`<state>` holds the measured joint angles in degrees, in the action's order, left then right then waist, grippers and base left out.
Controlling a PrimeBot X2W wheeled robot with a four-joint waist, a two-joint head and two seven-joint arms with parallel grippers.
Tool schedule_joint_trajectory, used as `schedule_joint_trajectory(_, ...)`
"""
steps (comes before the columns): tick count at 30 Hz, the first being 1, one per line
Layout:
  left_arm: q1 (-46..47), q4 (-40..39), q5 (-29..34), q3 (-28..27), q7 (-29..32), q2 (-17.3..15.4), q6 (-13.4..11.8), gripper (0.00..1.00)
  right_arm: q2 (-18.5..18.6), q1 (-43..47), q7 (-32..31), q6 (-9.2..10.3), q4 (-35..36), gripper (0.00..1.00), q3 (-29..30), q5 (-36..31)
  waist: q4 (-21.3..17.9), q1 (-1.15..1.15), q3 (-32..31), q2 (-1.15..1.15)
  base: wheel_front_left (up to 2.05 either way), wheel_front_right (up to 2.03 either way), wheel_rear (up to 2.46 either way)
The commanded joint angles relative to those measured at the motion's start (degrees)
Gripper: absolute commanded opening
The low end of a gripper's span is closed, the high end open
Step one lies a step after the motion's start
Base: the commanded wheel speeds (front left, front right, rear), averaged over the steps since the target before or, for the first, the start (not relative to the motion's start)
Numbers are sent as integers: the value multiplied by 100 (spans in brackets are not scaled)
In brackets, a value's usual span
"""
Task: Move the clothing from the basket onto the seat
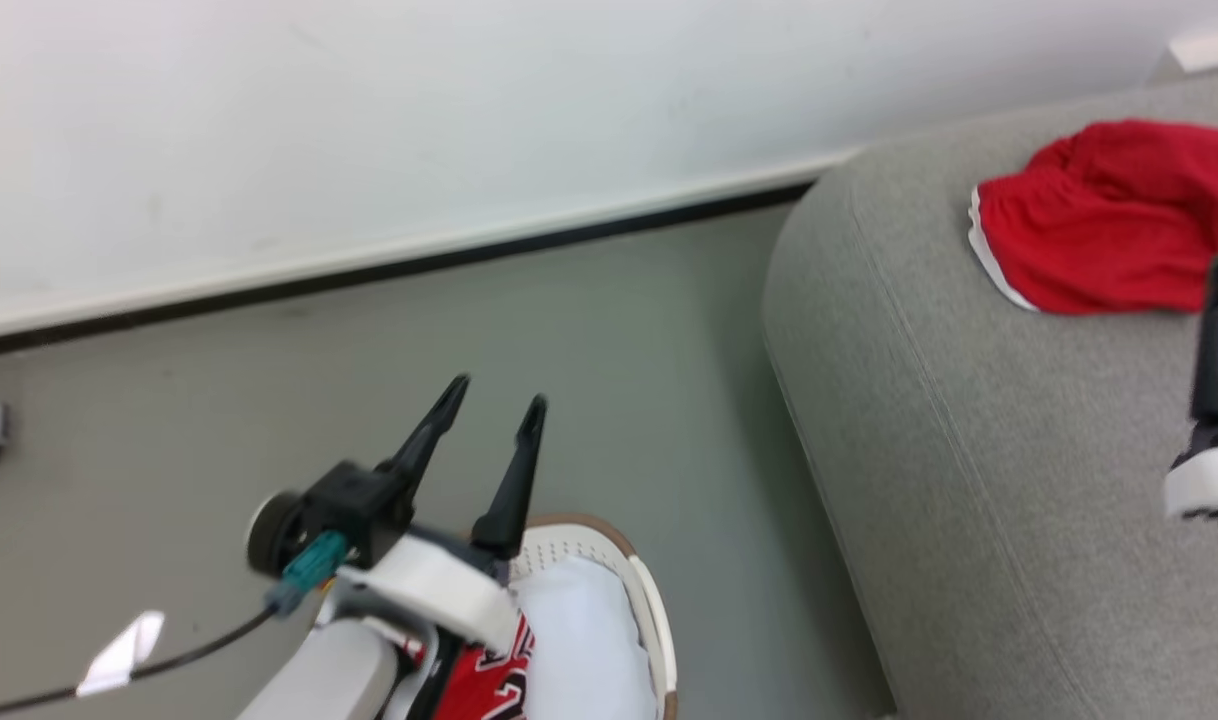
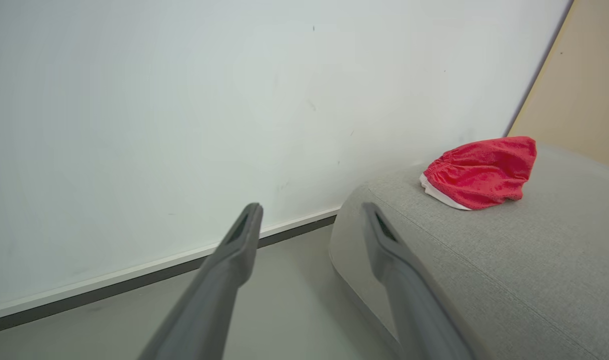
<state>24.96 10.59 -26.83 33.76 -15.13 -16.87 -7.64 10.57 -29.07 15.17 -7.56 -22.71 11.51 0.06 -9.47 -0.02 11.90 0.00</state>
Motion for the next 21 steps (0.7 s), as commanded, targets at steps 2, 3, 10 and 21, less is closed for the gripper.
schedule_joint_trajectory(2, -285, -57, 76, -130, 0, -55, -26, 100, -61, 243, -4, 14, 75, 100, -117, 70, 273, 2, -431, 0, 0, 0, 0)
schedule_joint_trajectory(3, -429, -88, 111, -234, -1, -62, -34, 100, -114, 356, -4, 14, 94, 100, -230, 87, 310, 2, -504, 0, 0, 0, 0)
schedule_joint_trajectory(10, -1302, -249, 384, -905, -2, 60, 9, 100, -361, 993, -4, 14, 148, 100, -821, 308, 600, 2, -882, 0, 0, 0, 0)
schedule_joint_trajectory(21, -2293, -344, 936, -1843, -2, 418, 307, 100, -634, 2010, -4, 14, 192, 100, -1378, 292, 802, 2, -1209, 0, 0, 0, 0)
